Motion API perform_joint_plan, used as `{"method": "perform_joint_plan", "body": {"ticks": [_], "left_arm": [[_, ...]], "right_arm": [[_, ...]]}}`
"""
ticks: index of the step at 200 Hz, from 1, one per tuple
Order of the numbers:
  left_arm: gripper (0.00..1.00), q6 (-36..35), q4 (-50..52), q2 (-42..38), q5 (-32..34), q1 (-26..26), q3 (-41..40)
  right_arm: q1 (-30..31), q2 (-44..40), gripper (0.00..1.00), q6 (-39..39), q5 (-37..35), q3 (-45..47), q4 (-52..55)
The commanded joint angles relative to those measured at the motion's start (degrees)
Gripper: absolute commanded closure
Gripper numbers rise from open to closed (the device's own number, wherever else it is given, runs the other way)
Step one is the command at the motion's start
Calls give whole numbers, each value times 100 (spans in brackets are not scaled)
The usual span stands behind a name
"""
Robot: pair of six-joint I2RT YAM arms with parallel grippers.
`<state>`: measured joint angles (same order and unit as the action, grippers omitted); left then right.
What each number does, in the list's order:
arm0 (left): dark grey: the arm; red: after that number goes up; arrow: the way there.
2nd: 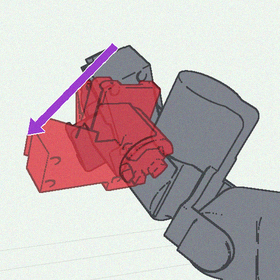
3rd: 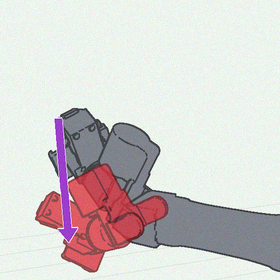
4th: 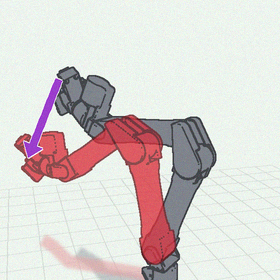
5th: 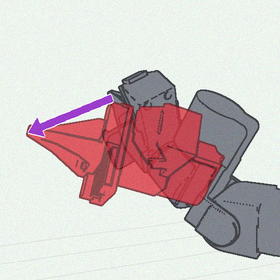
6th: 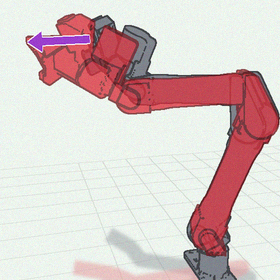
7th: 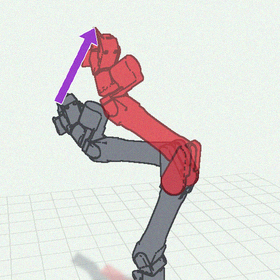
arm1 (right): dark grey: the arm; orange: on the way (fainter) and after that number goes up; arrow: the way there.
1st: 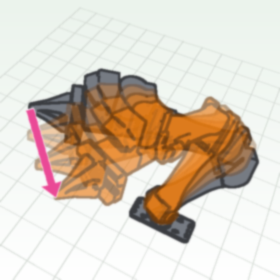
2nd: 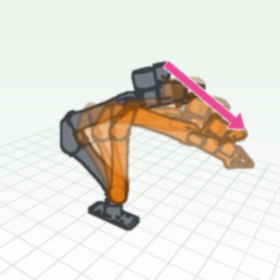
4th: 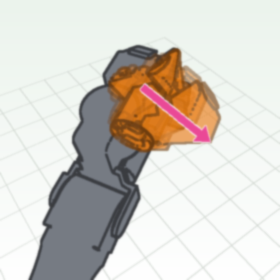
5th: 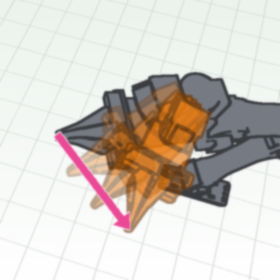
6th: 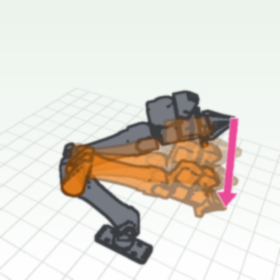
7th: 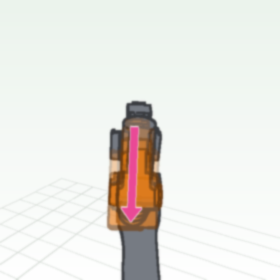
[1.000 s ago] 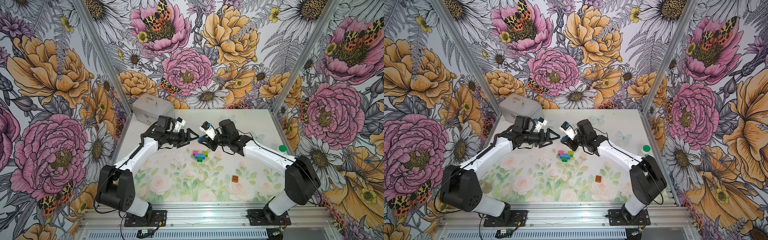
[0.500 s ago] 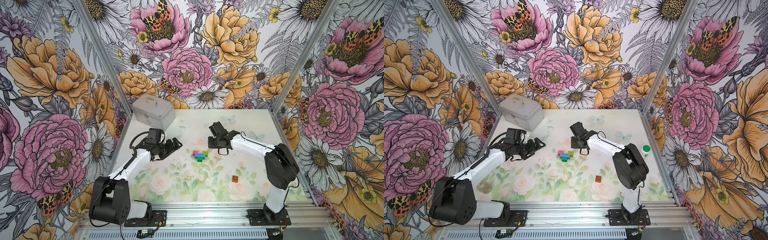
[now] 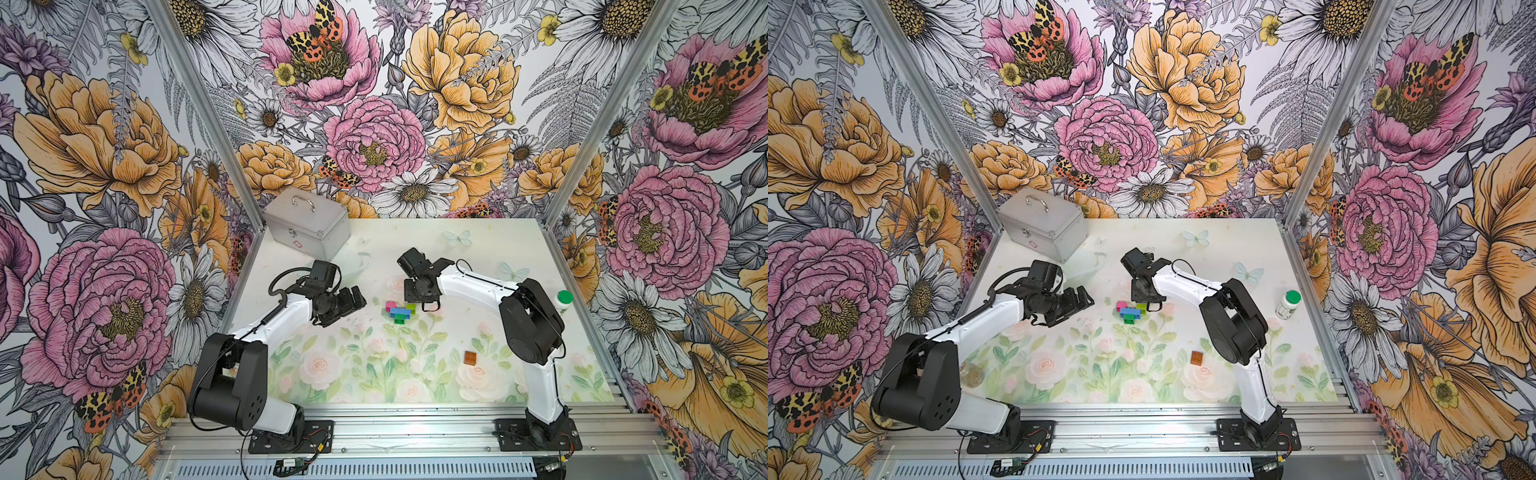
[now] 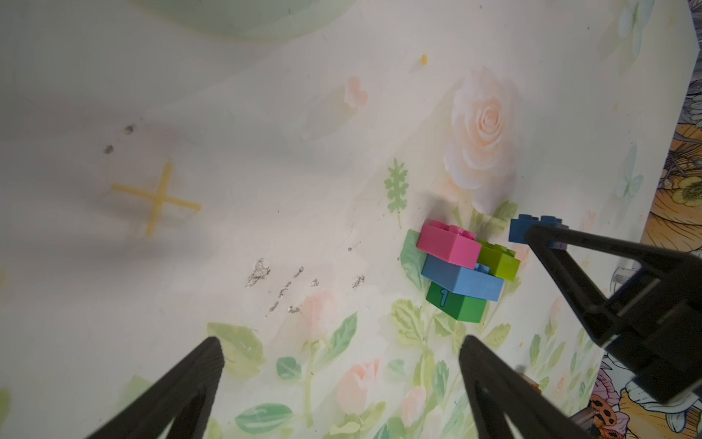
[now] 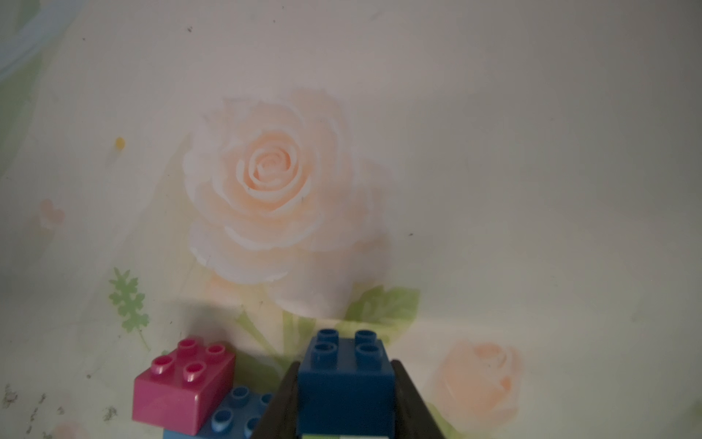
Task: Assemble the letter v with lego
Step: Place the lego brick at the center of the board.
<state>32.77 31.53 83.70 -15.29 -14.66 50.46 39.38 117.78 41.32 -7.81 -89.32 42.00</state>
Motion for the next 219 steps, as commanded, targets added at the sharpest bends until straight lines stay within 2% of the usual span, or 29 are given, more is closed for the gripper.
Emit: {"method": "perform_joint_plan", "body": {"ticks": [1,48,121,162,196,219], "left_arm": [[2,-187,19,80,142,-63,80],[1,-219,20,127,145,-66,49],[1,-228,21,185,110,-79,22],[1,-237,29,167,127,-81,-25],[1,-218,29,173,117,-110,-62],[2,-166,29,187,208,-289,-97]], "right_arm": [[68,165,85,213,-178,-160,177],[83,221,81,252,-178,-182,173],[70,211,50,279,-65,-155,177],[-11,-128,47,74,16,-221,285],[-329,-780,39,-885,46,-152,462],[-457,-1166,38,-2439,245,40,443]]}}
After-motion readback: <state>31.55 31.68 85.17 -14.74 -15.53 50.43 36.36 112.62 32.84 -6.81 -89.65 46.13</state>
